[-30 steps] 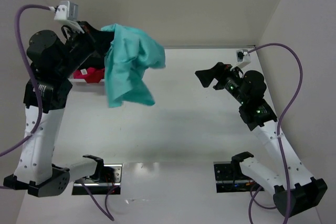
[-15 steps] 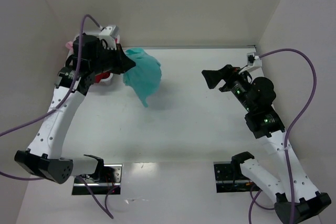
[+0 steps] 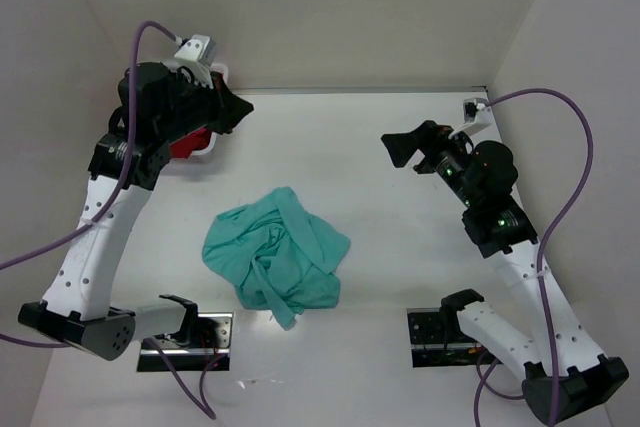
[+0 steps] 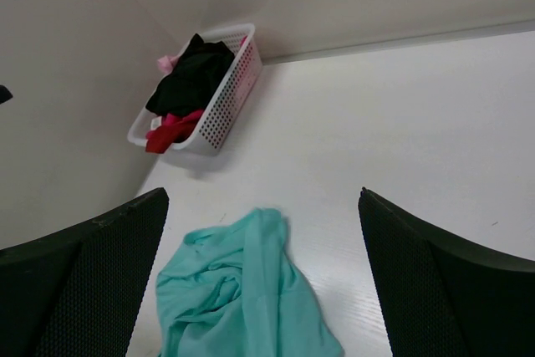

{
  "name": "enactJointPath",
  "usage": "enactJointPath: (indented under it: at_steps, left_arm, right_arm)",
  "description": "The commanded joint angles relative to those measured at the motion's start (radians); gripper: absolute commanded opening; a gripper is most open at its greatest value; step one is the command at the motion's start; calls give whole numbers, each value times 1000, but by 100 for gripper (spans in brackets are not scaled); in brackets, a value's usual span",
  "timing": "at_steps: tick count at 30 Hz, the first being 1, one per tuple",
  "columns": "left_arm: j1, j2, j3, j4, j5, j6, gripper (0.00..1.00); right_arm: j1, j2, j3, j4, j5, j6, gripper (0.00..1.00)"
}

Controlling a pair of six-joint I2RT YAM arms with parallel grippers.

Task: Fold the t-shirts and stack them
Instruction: Move the tshirt to the center of the board

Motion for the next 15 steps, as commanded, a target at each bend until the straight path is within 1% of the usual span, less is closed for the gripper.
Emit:
enactJointPath:
  at_steps: [1, 2, 3, 4, 5, 6, 7, 8, 9, 10, 12, 13, 14, 15]
  left_arm:
    - [-1, -9, -29, 22, -52, 19, 2]
    - [-1, 0, -30, -2, -91, 19, 6]
    - [-1, 9, -30, -32, -115, 37, 14]
    - [-1, 20, -30, -61, -116, 47, 46]
    - [-1, 20, -51, -97, -116, 47, 56]
    - [-1, 20, -75, -98, -131, 27, 65]
    - [-1, 5, -101, -108, -187, 11, 69]
    - [-1, -26, -131, -119, -232, -28, 79]
    - [-1, -46, -181, -119, -278, -42, 84]
    - [-1, -90, -204, -131, -362, -51, 86]
    - [-1, -141, -255, -144, -471, -84, 90]
    - [-1, -193, -301, -153, -517, -96, 93]
    - [-1, -217, -322, -153, -590, -119, 96]
    - [-1, -240, -342, -153, -605, -119, 96]
  right_arm:
    - [8, 6, 36, 11, 17, -8, 100]
    - [8, 6, 35, 11, 17, -8, 100]
    - [8, 6, 35, 11, -5, -8, 100]
    - [8, 17, 35, 11, -31, -8, 100]
    - [8, 44, 35, 11, -89, -8, 100]
    - [8, 67, 35, 11, -108, -31, 100]
    - [17, 98, 35, -9, -119, -45, 100]
    - [33, 168, 49, -23, -102, -55, 100]
    - [50, 204, 74, -32, -92, -74, 100]
    - [91, 237, 86, -32, -78, -83, 100]
    - [145, 325, 121, -21, -26, -107, 100]
    - [174, 359, 140, -21, 3, -136, 100]
    - [229, 397, 160, -21, 31, -152, 100]
    - [249, 485, 202, -32, 51, -169, 100]
